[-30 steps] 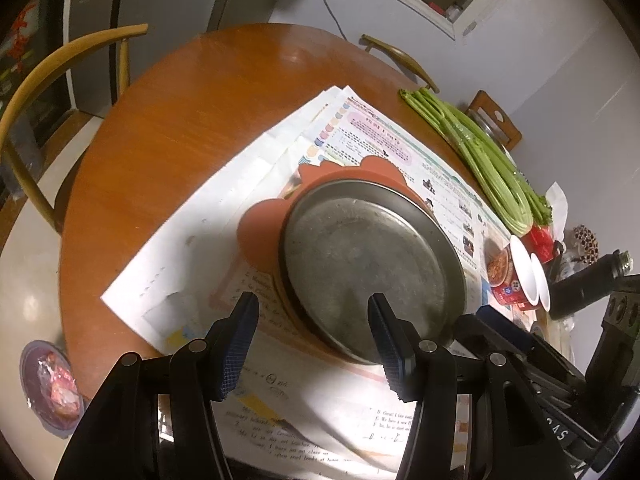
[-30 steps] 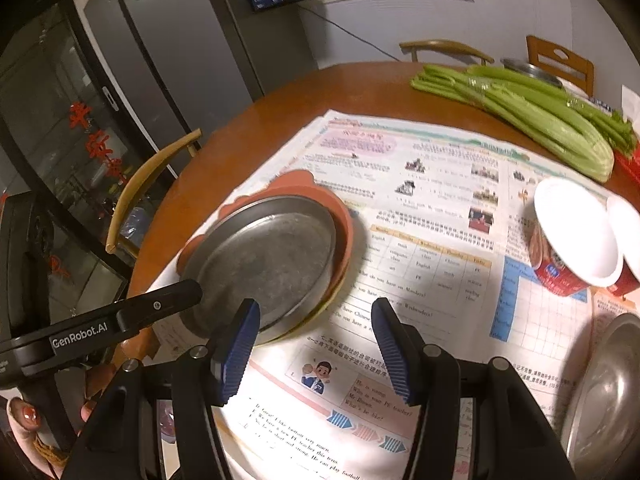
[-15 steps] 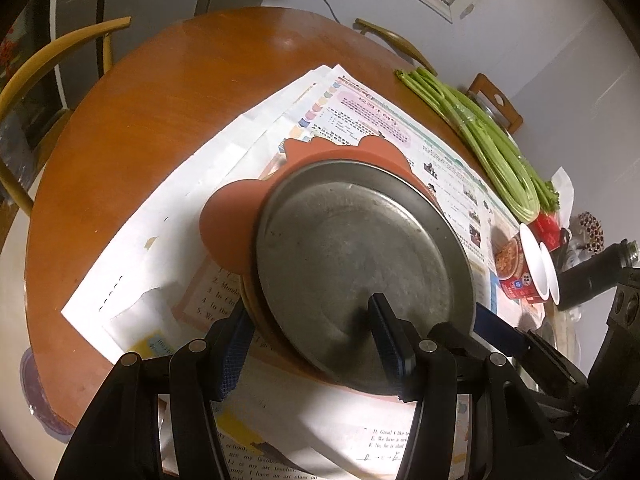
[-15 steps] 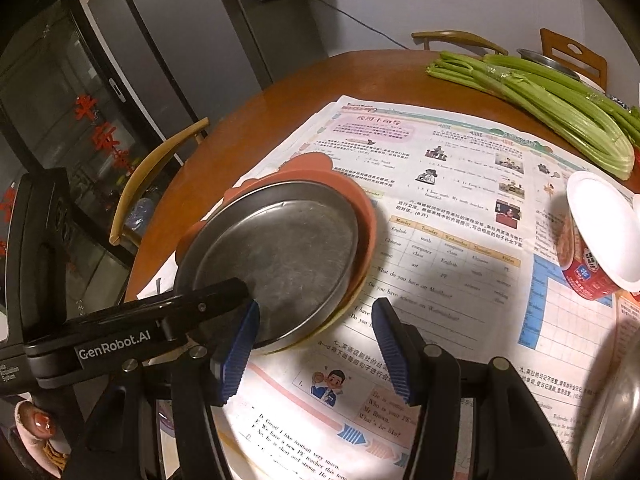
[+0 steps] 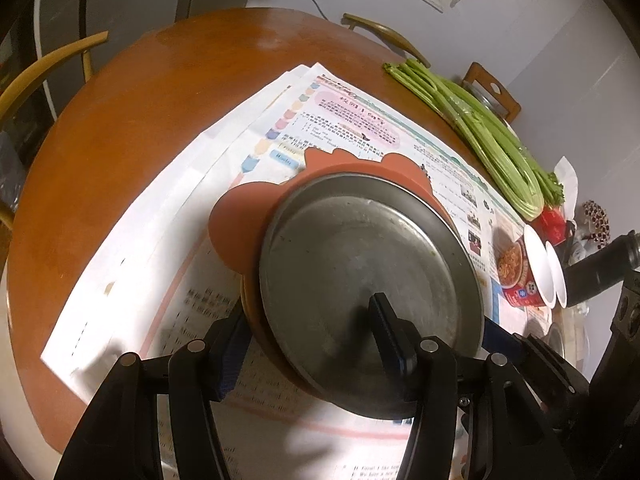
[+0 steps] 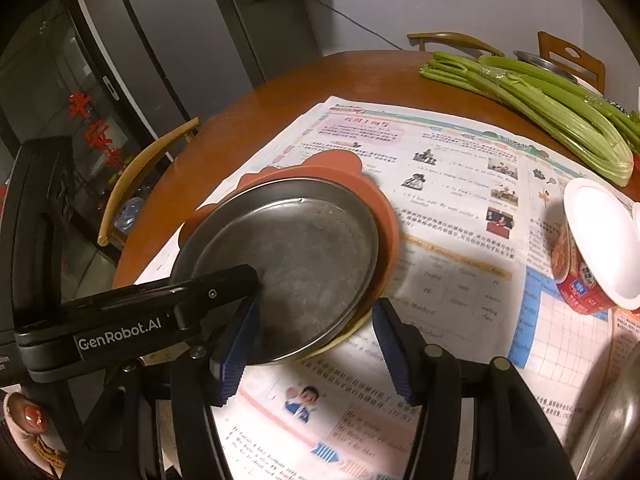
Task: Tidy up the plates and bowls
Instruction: 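Settle the grey pan on the stack and open the left tool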
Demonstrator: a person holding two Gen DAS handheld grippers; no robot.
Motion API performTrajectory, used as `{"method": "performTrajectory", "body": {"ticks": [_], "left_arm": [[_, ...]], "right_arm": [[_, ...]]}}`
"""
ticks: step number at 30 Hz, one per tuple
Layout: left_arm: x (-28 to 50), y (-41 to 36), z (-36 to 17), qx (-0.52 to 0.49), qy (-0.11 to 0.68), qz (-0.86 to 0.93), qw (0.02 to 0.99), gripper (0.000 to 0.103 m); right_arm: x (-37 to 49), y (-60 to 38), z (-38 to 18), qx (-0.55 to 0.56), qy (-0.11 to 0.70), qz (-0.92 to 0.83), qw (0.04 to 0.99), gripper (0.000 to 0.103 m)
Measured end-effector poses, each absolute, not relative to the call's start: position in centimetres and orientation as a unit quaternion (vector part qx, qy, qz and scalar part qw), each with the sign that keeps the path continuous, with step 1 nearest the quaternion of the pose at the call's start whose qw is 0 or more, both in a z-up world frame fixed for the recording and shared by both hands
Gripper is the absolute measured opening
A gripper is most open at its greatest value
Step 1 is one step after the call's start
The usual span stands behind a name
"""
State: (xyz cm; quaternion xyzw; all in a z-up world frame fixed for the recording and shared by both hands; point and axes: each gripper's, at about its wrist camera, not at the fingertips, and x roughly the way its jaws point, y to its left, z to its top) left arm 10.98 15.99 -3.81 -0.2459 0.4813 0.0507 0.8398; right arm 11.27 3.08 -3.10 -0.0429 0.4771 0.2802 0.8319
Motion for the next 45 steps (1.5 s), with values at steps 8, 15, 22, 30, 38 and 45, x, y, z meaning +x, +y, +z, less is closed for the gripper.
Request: {"method": "performTrajectory", "body": {"ticks": [8, 15, 22, 30, 38, 45], "left_arm": [[13.4, 15.1, -3.6, -0.224, 0.486, 0.046, 0.843, 0.06], [15.3, 14.1, -3.4, -0.207, 0.488, 0.04, 0.847, 0.061], [16.2, 13.6, -3.3, -0.197, 0.487, 0.04, 0.85, 0.062], [16.0, 13.5, -3.3, -0.192, 0.482, 0.044, 0.854, 0.063], [15.1, 13.8, -2.5, -0.181, 0.464, 0.06, 0.865, 0.063], [13.7, 14.1, -1.4, -0.171, 0.448, 0.08, 0.874, 0.063]], "right_arm": [[13.2, 2.3, -3.2, -0.028, 0.478, 0.27, 0.835, 0.06], [14.5, 1.3, -3.1, -0.018, 0.475, 0.26, 0.84, 0.06], [15.5, 0.7, -3.2, -0.013, 0.472, 0.251, 0.845, 0.06], [15.5, 0.7, -3.3, -0.019, 0.469, 0.247, 0.847, 0.06], [15.2, 0.8, -3.2, -0.019, 0.465, 0.245, 0.85, 0.06], [14.9, 0.1, -2.6, -0.011, 0.456, 0.237, 0.858, 0.06]]}}
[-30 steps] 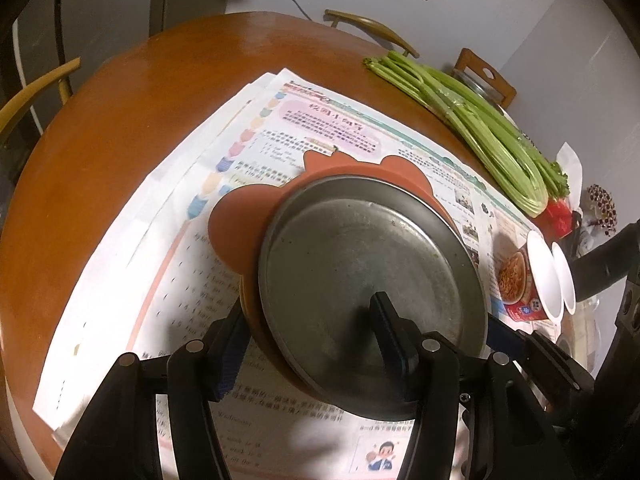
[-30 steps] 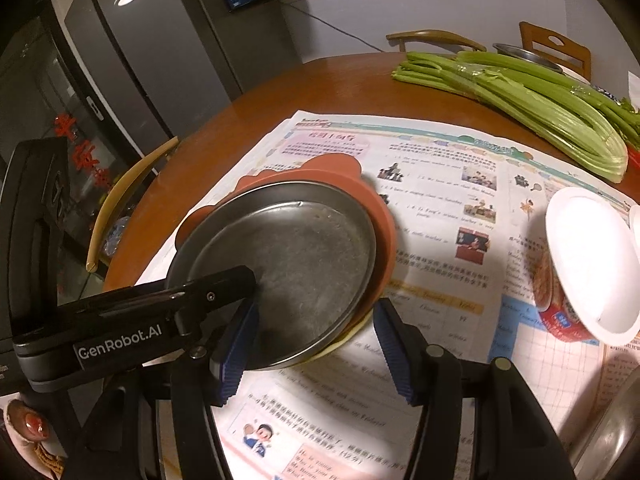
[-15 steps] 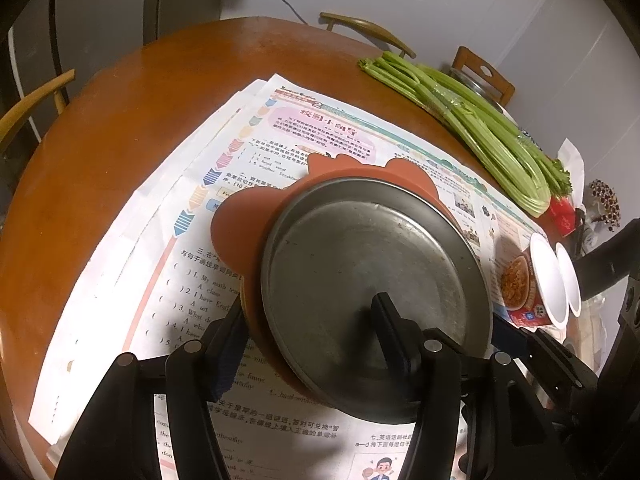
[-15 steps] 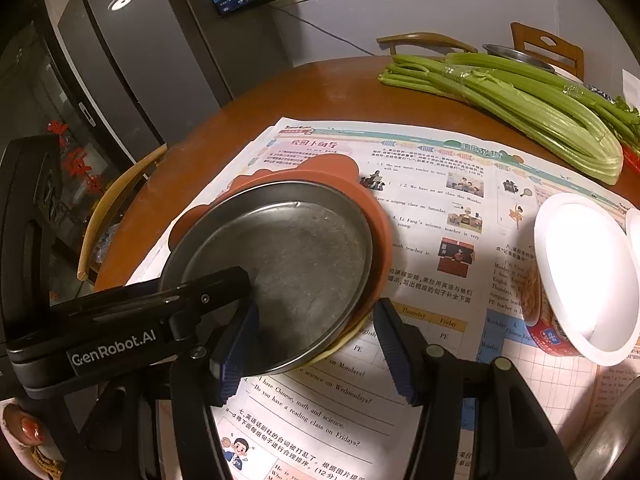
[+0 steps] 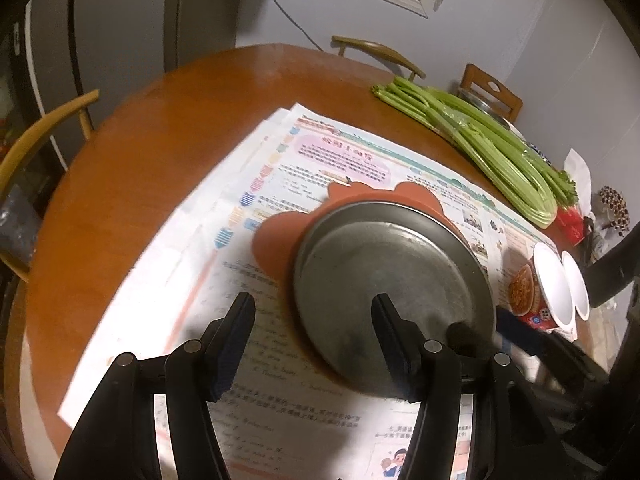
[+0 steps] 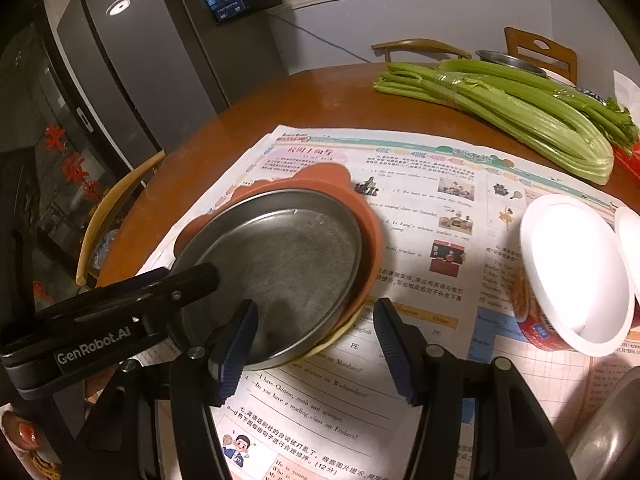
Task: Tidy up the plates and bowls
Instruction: 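Settle the grey pan on the stack and open the left tool, then move the left tool to the steel bowl and grip its rim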
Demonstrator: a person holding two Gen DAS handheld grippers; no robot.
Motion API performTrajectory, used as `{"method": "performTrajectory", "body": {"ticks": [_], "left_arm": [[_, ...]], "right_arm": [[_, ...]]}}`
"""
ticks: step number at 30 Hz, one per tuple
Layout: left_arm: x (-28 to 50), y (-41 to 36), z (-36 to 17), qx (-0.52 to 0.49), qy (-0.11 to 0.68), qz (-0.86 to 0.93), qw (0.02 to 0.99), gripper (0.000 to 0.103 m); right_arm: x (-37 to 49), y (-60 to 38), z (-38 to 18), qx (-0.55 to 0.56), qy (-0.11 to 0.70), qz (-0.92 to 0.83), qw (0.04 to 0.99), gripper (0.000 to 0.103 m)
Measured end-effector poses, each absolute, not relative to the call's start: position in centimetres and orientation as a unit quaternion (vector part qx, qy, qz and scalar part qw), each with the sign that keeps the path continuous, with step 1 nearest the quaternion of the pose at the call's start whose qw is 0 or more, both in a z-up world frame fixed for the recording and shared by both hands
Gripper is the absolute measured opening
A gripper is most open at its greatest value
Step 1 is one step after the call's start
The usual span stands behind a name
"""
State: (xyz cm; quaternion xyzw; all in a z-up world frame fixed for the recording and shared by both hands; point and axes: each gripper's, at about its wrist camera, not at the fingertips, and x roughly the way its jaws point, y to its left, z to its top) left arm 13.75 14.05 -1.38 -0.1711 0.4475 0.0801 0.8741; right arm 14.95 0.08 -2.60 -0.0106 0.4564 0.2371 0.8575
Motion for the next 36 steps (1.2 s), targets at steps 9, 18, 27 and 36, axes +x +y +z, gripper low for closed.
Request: {"method": "performTrajectory", "body": {"ticks": [9, 18, 27, 36], "left_arm": [[11.6, 13.7, 0.5, -0.172, 0.424, 0.086, 0.885, 0.063], [9.8, 11.7, 3.2, -0.162, 0.401, 0.077, 0.898, 0.063], [8.6, 7.9, 5.7, -0.14, 0.384, 0.049, 0.911, 0.063], [8.0, 2.2, 7.3, -0.11, 0.378, 0.003, 0.919, 0.063]], "right_arm": [[14.1, -2.0, 0.3, -0.001, 0.414, 0.212, 0.885, 0.06], [11.6, -3.7, 3.6, -0.023, 0.362, 0.189, 0.912, 0.06], [9.7, -6.0, 5.7, -0.029, 0.337, 0.175, 0.925, 0.06], [7.5, -10.6, 7.9, -0.018, 0.31, 0.154, 0.938, 0.06]]}}
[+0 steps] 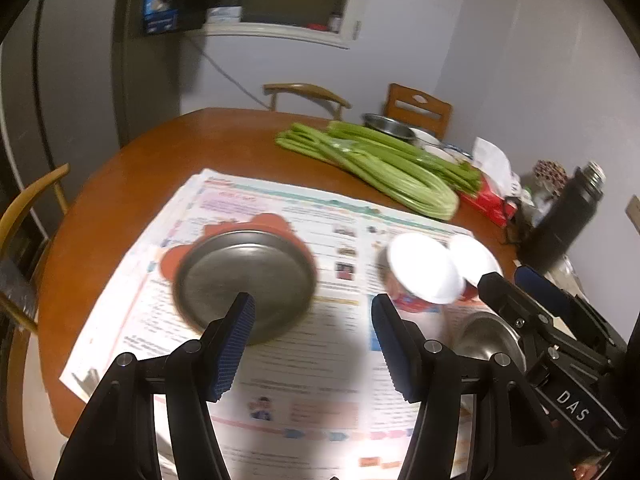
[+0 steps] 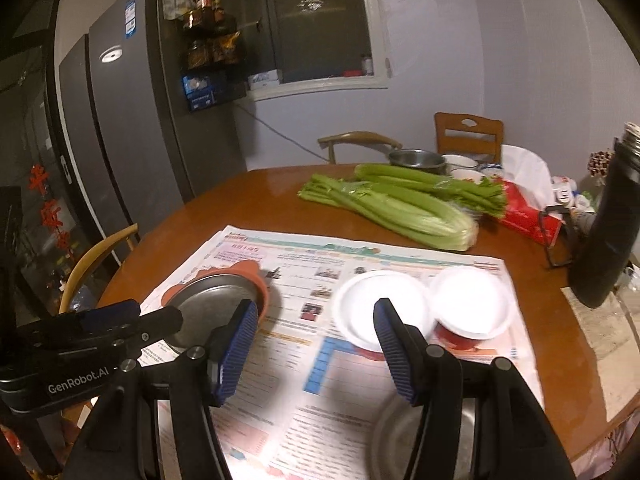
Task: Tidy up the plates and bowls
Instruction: 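Move the left tool to the steel bowl and grip its rim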
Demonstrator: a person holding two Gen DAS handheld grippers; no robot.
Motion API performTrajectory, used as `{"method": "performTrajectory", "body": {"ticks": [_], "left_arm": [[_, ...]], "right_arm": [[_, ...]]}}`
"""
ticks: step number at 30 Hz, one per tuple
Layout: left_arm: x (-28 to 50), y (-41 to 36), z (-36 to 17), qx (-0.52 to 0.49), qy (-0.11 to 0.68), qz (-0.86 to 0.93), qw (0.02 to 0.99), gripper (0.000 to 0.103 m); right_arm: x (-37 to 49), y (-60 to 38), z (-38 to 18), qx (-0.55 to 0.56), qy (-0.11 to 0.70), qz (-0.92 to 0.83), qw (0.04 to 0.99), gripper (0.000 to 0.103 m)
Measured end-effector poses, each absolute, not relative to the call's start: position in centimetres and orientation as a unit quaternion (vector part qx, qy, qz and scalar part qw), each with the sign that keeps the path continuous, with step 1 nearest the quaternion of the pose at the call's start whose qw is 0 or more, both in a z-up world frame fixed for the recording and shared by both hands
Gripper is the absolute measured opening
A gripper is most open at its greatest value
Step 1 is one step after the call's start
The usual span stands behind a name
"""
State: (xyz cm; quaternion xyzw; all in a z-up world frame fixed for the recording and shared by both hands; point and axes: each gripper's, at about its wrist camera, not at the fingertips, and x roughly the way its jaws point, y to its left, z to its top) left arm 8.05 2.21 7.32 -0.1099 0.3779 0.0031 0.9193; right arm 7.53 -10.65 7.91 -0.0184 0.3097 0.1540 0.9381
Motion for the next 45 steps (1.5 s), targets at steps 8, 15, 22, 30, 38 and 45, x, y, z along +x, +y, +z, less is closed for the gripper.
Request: {"method": "performTrajectory", "body": {"ticks": [8, 15, 22, 30, 38, 45], "left_arm": [[8.2, -2.9, 7.2, -0.09, 0.396, -0.05, 0.913, 0.063], [8.9, -6.2, 6.5, -0.073, 0.409, -0.074, 0.907, 0.063], [9.8, -9.0, 5.3, -0.054, 0.422, -0.089, 0.9, 0.063], [11.1, -11.4, 2.2, -0.038, 0.458, -0.098, 0.883, 0.063], [12.5, -12.5, -0.6, -0.042, 0.483, -0.095, 0.869, 0.063], [13.1, -12.8, -2.3, -0.041, 0.494, -0.088, 0.864, 0.063]], "right_arm": [[5.8, -16.9, 9.1, -0.003, 0.299, 0.111, 0.948, 0.061], [4.9, -21.2, 8.8, -0.001, 0.311, 0.082, 0.947, 0.061], [4.6, -23.9, 7.3, -0.01, 0.339, 0.073, 0.938, 0.061], [5.1, -26.4, 3.6, -0.009, 0.386, 0.065, 0.92, 0.061], [5.9, -27.6, -0.6, 0.001, 0.433, 0.071, 0.898, 0.061], [6.5, -27.6, -2.7, 0.013, 0.45, 0.091, 0.888, 0.061]]}}
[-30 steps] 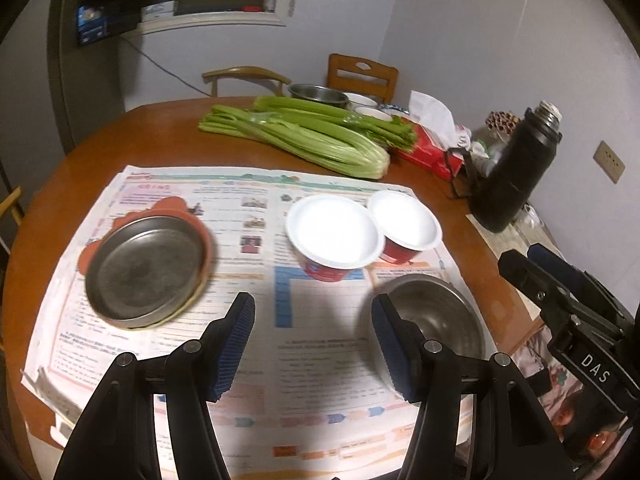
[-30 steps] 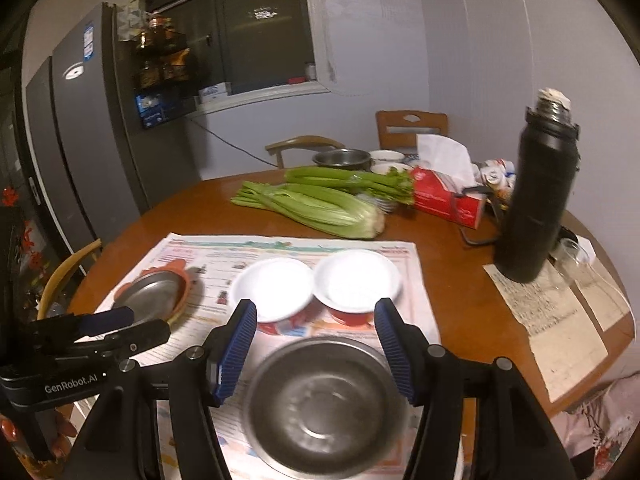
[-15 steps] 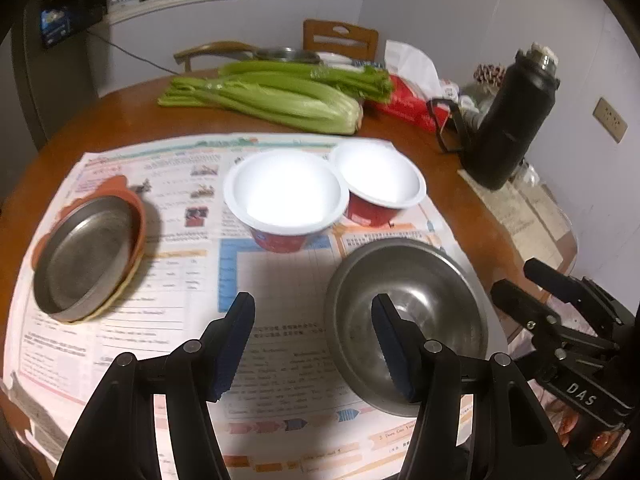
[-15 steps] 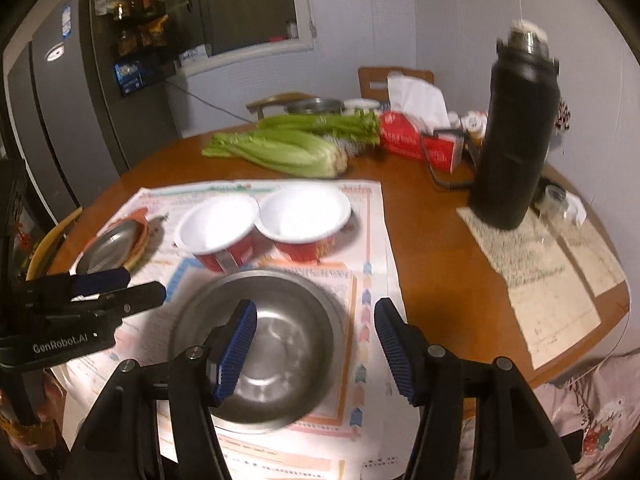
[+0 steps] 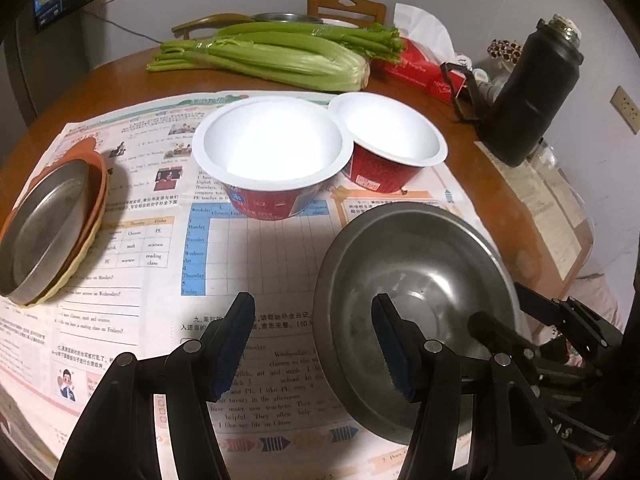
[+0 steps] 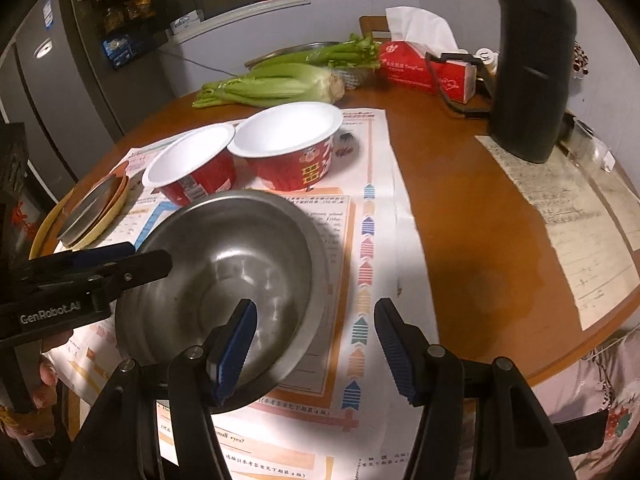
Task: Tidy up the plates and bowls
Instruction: 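Move the left tool to the steel bowl and grip its rim, then lift the steel bowl with the left tool and carry it beside the stack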
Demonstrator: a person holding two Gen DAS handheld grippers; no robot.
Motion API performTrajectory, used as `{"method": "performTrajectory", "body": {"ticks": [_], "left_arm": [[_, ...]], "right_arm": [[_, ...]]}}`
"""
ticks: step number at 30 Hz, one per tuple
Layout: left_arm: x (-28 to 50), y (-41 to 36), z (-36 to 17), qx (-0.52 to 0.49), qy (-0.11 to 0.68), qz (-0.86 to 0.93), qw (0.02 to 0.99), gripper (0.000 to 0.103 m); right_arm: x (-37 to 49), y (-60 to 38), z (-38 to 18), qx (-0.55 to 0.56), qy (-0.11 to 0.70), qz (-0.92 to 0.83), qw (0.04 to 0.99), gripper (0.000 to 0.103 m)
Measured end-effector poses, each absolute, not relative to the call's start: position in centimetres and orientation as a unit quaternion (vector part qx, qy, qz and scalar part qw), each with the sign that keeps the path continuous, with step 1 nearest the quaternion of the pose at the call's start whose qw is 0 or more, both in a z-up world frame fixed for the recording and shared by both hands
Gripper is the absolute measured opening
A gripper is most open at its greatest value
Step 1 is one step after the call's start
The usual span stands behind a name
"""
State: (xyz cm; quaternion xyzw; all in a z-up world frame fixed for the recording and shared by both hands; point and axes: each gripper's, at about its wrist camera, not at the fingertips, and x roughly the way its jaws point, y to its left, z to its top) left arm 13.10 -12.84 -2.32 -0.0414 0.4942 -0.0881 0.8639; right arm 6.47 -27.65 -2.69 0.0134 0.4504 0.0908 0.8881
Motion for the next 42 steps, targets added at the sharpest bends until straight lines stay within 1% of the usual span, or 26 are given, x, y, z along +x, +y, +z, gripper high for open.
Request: {"method": "performTrajectory", "body": {"ticks": [8, 10, 12, 13, 15, 21, 27, 36, 42], "left_arm": [[13.7, -13.3, -3.4, -0.041, 0.501, -0.091, 0.86, 0.061], [13.9, -13.5, -3.8, -0.043, 0.506, -0.094, 0.856, 0.054], [14.0, -13.8, -4.0, -0.042, 0.505, -0.097, 0.856, 0.05], [13.9, -13.9, -4.0, -0.044, 0.505, -0.102, 0.856, 0.045], [13.9, -14.1, -4.1, -0.049, 0.507, -0.112, 0.853, 0.041], [13.4, -13.8, -3.8, -0.054, 0.508, -0.112, 0.853, 0.04], [12.2, -12.5, -2.3, -0.051, 0.491, -0.115, 0.862, 0.041], [10.2, -8.6, 0.0, -0.069, 0.462, -0.098, 0.879, 0.041], [9.0, -5.6, 0.2, -0.081, 0.455, -0.08, 0.883, 0.041]], "right_arm": [[6.3, -25.3, -3.7, -0.015, 0.453, 0.122, 0.883, 0.061], [6.2, -25.0, -3.8, -0.018, 0.452, 0.127, 0.883, 0.061], [6.2, -24.6, -3.8, -0.021, 0.451, 0.132, 0.882, 0.061], [6.2, -24.4, -3.8, -0.022, 0.451, 0.135, 0.882, 0.061], [6.1, -23.9, -3.7, -0.028, 0.448, 0.138, 0.883, 0.061], [5.7, -22.7, -3.3, -0.045, 0.445, 0.138, 0.884, 0.061], [5.2, -21.7, -2.5, -0.049, 0.439, 0.148, 0.885, 0.061], [4.5, -18.2, -0.1, -0.064, 0.417, 0.173, 0.89, 0.061], [4.3, -15.5, 0.5, -0.068, 0.41, 0.195, 0.889, 0.061]]}}
